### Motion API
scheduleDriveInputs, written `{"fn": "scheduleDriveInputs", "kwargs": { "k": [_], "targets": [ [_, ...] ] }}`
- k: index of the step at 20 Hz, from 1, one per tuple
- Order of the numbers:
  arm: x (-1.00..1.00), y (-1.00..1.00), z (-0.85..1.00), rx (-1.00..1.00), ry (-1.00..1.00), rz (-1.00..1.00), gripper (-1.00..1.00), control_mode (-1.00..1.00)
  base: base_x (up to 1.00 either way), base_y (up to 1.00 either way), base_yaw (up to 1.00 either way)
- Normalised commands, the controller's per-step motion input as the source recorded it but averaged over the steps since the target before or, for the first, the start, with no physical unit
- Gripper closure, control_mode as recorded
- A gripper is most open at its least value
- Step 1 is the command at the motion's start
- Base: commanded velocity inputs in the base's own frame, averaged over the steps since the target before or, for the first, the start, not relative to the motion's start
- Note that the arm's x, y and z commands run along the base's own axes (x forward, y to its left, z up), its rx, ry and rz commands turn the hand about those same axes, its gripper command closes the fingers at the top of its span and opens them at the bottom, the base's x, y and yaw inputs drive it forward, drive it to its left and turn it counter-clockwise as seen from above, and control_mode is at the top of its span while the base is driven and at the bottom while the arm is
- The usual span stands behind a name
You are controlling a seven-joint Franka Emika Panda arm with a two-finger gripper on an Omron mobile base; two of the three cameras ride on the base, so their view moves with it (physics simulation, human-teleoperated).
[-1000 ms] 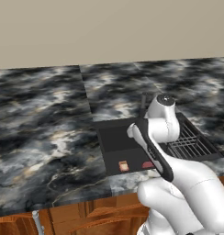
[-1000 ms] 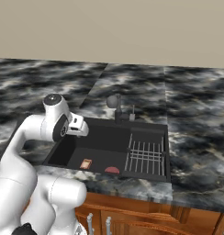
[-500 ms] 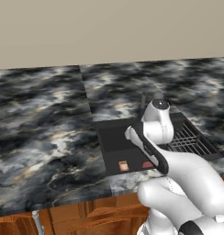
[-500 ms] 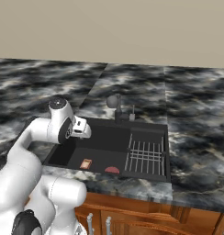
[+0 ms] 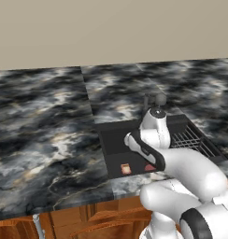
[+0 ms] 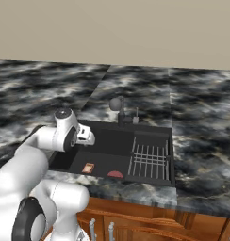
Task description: Pick up the bar soap and sponge from the sink, and place them back in the cabinet, and close the cabinet door.
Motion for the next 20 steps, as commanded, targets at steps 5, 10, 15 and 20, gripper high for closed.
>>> {"fn": "scheduleDriveInputs", "kwargs": {
  "k": [5, 10, 15, 20],
  "targets": [
    [0.2, 0.04, -0.33, 0.0, 0.0, 0.0, -1.0, -1.0, 0.0, 0.0, 0.0],
    [0.2, 0.04, -0.34, 0.0, 0.0, 0.0, -1.0, -1.0, 0.0, 0.0, 0.0],
    [0.11, 0.04, -0.36, 0.0, 0.0, 0.0, -1.0, -1.0, 0.0, 0.0, 0.0],
    [0.0, 0.0, -0.32, 0.0, 0.02, 0.0, -1.0, -1.0, 0.0, 0.0, 0.0]
  ]
}}
